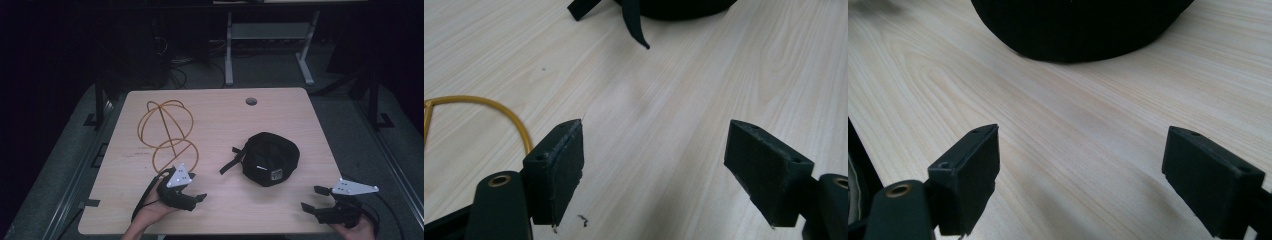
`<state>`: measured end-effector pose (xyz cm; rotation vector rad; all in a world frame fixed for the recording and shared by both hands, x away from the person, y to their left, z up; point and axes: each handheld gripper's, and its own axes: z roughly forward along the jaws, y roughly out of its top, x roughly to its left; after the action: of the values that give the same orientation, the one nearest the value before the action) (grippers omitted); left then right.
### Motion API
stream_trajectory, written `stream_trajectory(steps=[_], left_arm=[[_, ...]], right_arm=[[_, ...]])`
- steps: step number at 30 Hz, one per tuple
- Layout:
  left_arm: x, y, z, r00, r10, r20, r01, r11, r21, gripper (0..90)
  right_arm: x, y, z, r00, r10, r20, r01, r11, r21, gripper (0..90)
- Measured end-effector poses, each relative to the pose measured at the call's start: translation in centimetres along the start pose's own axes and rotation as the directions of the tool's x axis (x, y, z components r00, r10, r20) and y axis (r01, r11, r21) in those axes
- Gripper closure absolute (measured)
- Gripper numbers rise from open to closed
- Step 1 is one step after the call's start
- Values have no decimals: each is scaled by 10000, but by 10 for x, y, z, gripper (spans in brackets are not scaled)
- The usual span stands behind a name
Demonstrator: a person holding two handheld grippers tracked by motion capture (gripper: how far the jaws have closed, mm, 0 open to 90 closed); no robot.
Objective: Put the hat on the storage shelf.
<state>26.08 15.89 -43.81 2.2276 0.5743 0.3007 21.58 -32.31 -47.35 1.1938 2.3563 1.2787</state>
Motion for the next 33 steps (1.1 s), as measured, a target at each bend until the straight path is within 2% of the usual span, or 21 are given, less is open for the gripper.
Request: stream_trajectory(steps=[13,15,19,21,24,30,33], left_arm=[[-5,7,-3,9998,108,174,-105,9998,-166,224],[-7,14,-3,9990,144,413,-138,9998,-152,227],[-10,22,-3,9982,253,552,-242,9995,-195,227],[-14,33,-1,9966,383,731,-367,9991,-226,227],[-14,40,0,9957,466,803,-443,9986,-299,226],[-16,67,8,9900,878,1103,-844,9958,-356,230],[-17,75,11,9879,945,1232,-908,9952,-355,237]], right_arm=[[2,2,0,9999,39,-124,-39,10000,-67,147],[2,2,0,9998,55,-165,-57,9999,-91,145],[3,2,-1,9994,127,-317,-132,9998,-138,146],[5,3,0,9994,40,-342,-44,9999,-112,146],[6,3,1,9993,-20,-375,17,10000,-79,146],[4,3,1,9992,-16,-400,13,10000,-75,145],[4,3,0,9979,109,-632,-117,9999,-119,145]])
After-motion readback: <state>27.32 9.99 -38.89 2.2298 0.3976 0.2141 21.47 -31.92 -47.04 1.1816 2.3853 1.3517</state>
